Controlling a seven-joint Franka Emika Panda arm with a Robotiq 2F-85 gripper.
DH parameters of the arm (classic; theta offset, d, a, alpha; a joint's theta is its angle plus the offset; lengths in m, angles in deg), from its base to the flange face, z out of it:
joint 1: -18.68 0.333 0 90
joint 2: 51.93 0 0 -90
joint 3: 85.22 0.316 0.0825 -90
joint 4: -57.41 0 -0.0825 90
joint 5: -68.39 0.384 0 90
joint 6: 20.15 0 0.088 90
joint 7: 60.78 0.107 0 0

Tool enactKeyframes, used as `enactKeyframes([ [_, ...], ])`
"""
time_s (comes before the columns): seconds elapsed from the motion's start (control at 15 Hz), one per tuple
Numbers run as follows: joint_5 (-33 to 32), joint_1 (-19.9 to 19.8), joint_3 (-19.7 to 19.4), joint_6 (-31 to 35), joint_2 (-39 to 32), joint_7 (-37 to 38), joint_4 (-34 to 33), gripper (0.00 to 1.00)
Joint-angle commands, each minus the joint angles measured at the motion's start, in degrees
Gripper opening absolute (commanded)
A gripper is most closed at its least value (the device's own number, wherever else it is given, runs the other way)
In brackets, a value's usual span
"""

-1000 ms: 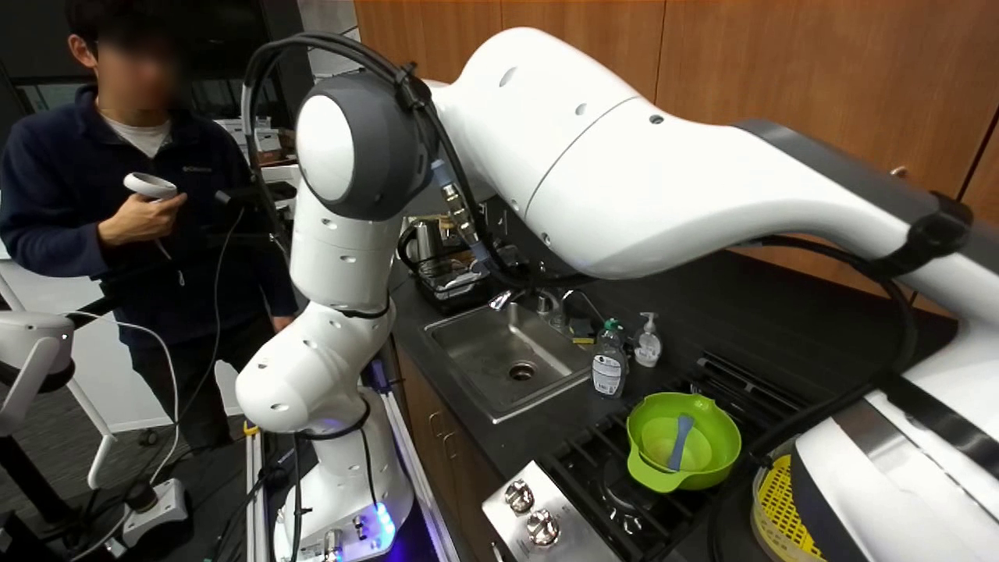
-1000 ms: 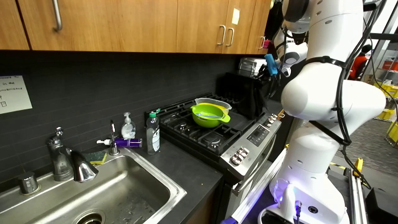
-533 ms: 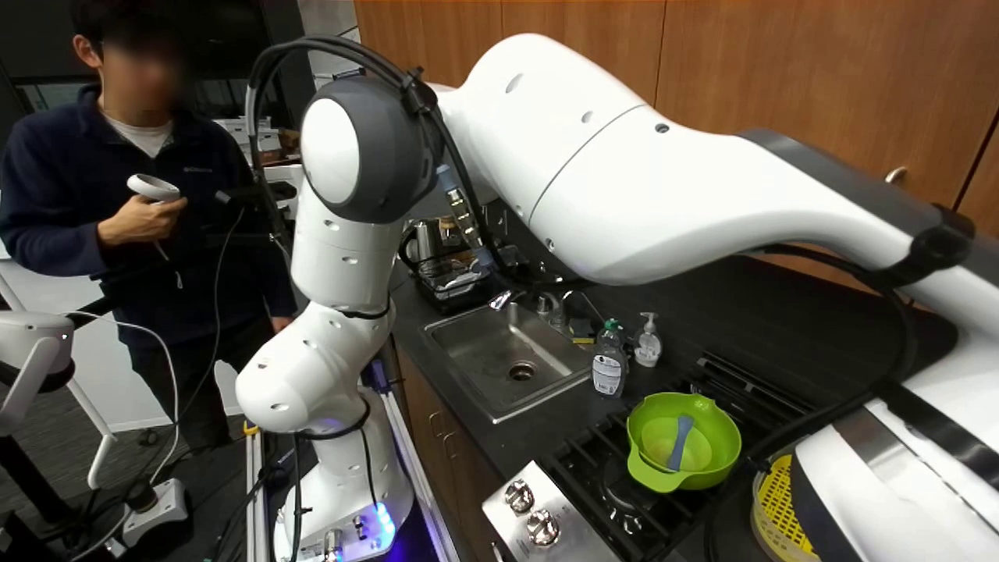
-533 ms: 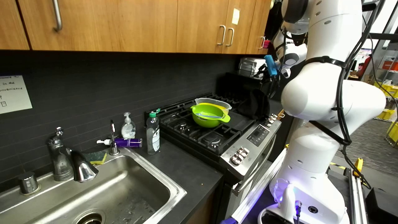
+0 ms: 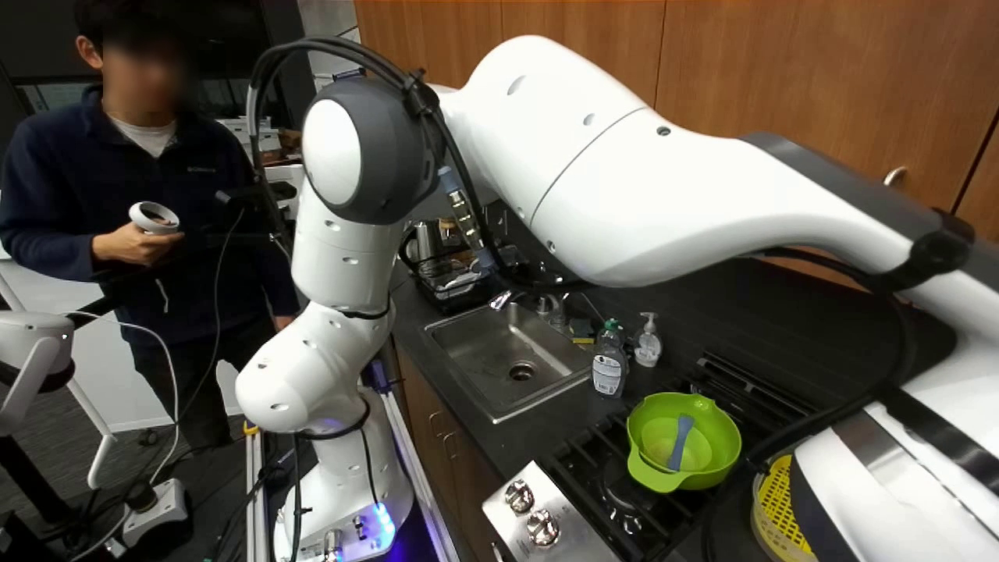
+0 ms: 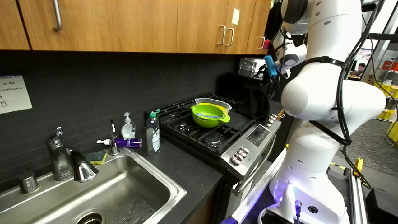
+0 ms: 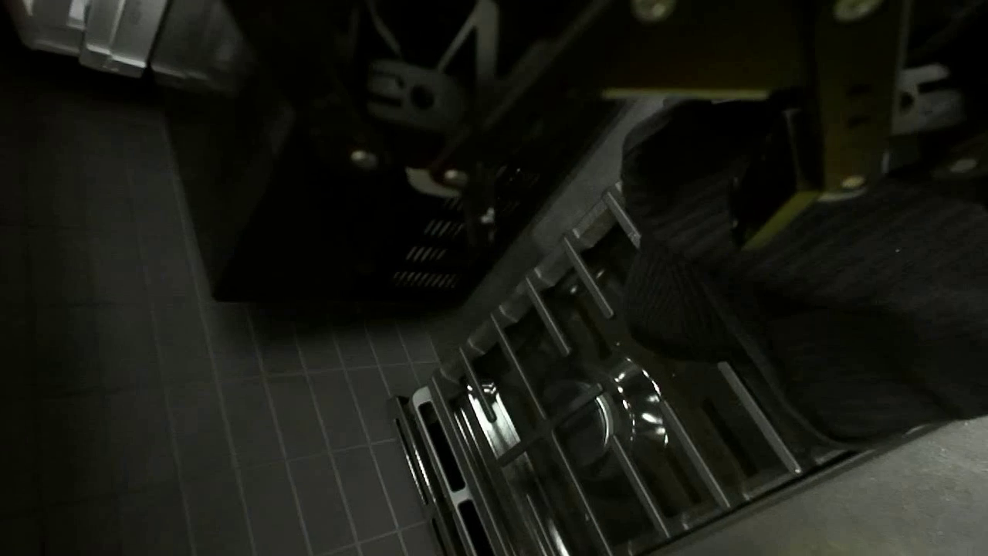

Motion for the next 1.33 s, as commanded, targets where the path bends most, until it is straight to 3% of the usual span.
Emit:
enactKeyframes([
  [0.0,-1.0,1.07,-0.23,3.18,-2.5,11.17,-1.05,1.0],
  [0.4,0.39,2.75,0.25,8.85,-3.76,24.99,0.27,1.0],
  [1.0,0.02,4.2,0.28,11.42,-3.42,32.39,0.58,1.0],
  [1.27,0.04,4.55,-0.21,13.87,-5.63,39.07,-0.35,1.0],
])
